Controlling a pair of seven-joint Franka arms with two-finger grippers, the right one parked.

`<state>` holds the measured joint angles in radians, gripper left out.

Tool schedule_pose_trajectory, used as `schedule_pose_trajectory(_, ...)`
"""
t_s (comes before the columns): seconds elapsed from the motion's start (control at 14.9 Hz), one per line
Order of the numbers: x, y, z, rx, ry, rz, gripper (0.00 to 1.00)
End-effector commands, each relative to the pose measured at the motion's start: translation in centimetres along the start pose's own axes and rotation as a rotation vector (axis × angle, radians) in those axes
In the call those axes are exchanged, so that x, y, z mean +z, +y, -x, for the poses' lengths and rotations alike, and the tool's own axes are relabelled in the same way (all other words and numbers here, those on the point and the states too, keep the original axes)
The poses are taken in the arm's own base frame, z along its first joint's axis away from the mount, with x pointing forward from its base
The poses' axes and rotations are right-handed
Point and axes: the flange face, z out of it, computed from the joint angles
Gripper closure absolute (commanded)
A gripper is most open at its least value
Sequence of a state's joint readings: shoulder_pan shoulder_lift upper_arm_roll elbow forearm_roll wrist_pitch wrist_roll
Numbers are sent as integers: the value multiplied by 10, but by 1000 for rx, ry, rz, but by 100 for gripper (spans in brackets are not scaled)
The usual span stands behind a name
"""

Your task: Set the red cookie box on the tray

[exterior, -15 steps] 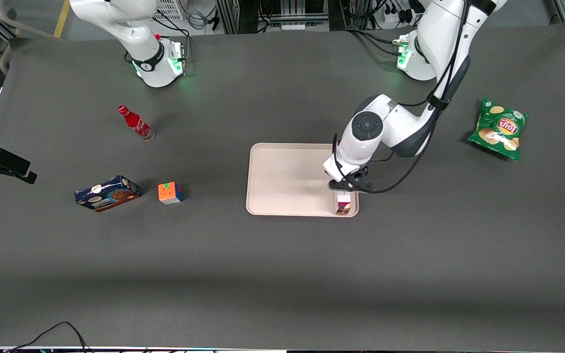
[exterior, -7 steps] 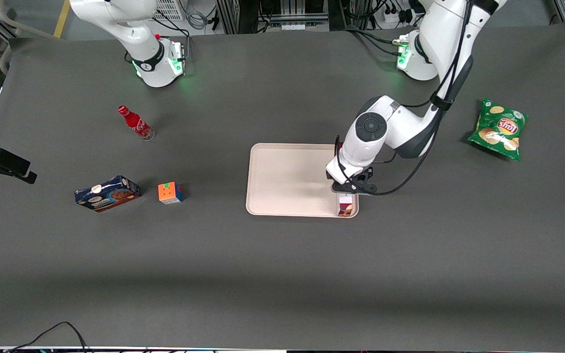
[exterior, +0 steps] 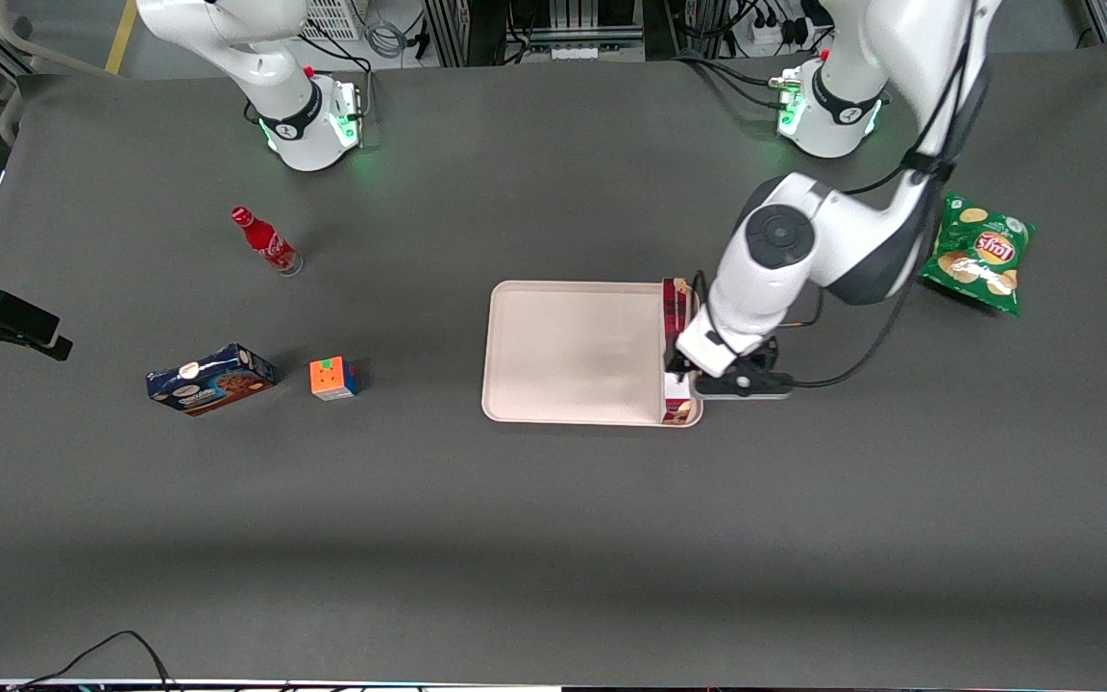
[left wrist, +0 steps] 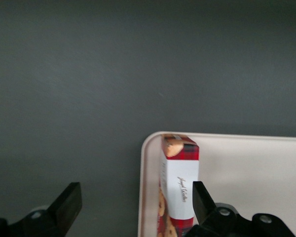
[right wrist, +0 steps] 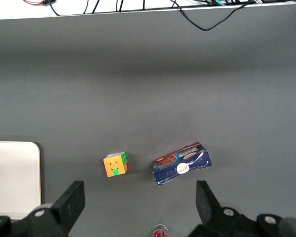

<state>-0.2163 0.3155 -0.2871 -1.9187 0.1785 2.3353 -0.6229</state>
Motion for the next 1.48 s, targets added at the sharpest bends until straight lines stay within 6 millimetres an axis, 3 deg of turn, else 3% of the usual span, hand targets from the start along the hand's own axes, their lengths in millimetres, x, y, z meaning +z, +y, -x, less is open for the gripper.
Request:
schedule_pose_trajectory(0.0, -80, -47, -46, 47, -37, 8, 0)
schedule_pose_trajectory(0.13, -120, -89, -69, 58, -52, 18, 0)
schedule_pose_trajectory(0.27, -165, -129, -74, 26, -9, 14, 0)
schedule_pose_trajectory(0.54, -232, -190, -58, -42, 8, -21, 0)
schedule_pose_trajectory(0.87, -290, -255, -34, -3, 20, -43, 0)
schedule_pose_trajectory(1.08, -309, -265, -22, -4, 24, -41, 0)
schedule_pose_trajectory(1.41, -315, -272, -14, 23, 6, -44, 0)
